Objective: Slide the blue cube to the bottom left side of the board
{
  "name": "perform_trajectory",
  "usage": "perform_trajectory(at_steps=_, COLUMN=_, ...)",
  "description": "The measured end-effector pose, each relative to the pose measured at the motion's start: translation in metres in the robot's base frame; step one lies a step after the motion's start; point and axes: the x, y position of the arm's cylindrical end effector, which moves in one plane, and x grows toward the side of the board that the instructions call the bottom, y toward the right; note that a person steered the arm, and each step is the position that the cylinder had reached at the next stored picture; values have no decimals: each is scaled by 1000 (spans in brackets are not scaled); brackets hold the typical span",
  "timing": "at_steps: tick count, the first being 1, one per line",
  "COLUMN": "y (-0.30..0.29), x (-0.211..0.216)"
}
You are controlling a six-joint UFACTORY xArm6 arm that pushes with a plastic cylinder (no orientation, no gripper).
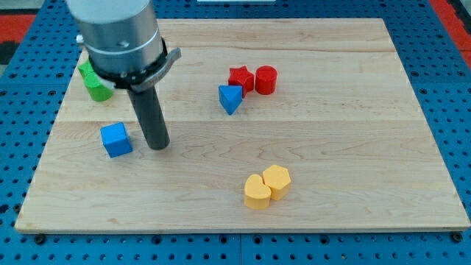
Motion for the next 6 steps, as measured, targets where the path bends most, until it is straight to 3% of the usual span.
perform_trajectory(at_steps=1, y=-30, x=-32)
perform_trajectory(at_steps=3, y=-104, x=51)
perform_trajectory(at_steps=6, y=-104, x=56)
